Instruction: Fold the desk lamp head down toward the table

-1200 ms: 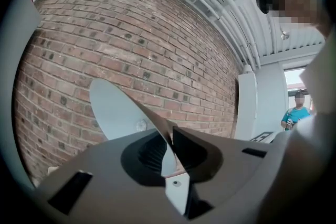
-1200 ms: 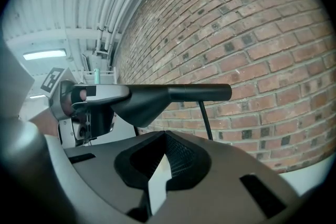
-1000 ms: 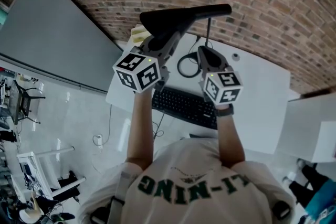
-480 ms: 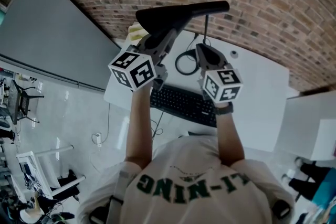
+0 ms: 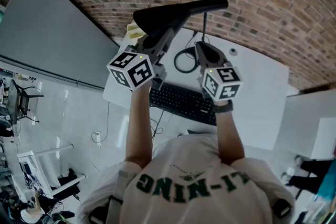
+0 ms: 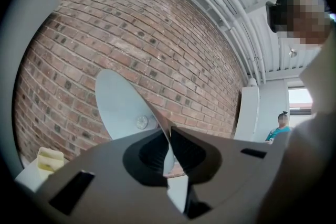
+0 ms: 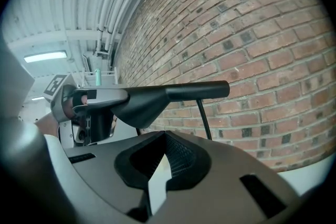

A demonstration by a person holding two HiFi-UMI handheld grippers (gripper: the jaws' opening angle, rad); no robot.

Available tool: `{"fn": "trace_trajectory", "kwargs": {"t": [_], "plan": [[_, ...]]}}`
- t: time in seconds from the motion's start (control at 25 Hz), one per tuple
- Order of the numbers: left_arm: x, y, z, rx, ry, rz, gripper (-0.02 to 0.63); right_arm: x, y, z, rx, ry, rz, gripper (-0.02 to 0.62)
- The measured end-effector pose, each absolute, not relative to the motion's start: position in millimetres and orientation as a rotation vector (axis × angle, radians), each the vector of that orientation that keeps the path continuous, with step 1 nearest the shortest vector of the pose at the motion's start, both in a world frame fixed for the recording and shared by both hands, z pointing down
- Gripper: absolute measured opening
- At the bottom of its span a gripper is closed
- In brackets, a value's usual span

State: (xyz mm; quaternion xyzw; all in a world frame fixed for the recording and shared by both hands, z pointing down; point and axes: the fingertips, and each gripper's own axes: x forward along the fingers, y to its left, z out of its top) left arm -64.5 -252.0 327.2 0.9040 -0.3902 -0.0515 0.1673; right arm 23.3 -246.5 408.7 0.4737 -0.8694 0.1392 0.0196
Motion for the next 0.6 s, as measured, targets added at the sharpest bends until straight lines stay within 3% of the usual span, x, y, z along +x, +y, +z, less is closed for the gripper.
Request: {"fn": "trace_trajectory", "kwargs": {"t": [0.6], "plan": [[-64.7,-253.2,346.8,2.525,-1.089,-0.152,0.015,21.5,-248.6,416.8,1.448,-2.683,0.432,-0.002]]}}
